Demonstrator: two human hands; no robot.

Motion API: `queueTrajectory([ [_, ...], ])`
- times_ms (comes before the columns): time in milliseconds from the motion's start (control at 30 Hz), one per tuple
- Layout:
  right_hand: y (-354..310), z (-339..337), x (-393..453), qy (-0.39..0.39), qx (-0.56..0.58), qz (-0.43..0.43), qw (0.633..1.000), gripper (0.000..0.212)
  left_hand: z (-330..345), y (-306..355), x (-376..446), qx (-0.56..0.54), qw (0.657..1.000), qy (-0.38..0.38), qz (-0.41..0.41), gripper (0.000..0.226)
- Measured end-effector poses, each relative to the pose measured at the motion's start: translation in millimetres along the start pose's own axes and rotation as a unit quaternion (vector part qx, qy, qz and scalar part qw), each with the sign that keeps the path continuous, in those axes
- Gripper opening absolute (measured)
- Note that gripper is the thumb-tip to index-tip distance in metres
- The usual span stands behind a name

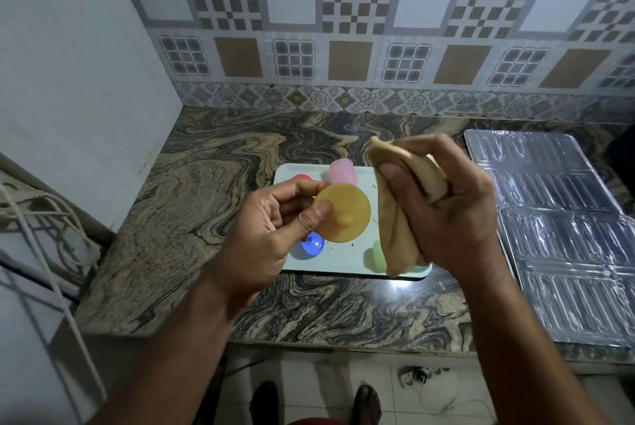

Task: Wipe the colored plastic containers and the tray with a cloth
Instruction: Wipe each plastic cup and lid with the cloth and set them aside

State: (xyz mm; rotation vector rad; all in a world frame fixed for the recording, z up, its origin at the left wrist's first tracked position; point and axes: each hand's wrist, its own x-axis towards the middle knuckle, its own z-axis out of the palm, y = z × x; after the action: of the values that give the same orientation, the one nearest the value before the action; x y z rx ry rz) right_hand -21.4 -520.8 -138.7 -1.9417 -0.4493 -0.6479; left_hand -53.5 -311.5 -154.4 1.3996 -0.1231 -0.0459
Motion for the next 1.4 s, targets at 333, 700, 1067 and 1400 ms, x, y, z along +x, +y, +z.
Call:
queueTrajectory([
  [333,17,15,-32,-0.04,-0.067,-0.009,0.997,0.017,-8,-5,1,-0.127,0.988,0.062,-0.055,0.018],
  [700,6,24,-44,0.056,0.175,0.125,0.975,0.014,2,-1,1,-0.237,0.961,0.102,-0.097,0.022],
  [1067,-6,27,-28,0.05,0.211,0.116,0.969,0.019,4,-8,-3,-0.158,0.984,0.063,-0.06,0.013],
  [1400,-8,17,-12,-0.018,0.218,0.085,0.972,0.019,1,-5,1,-0.106,0.994,0.029,0.014,0.015],
])
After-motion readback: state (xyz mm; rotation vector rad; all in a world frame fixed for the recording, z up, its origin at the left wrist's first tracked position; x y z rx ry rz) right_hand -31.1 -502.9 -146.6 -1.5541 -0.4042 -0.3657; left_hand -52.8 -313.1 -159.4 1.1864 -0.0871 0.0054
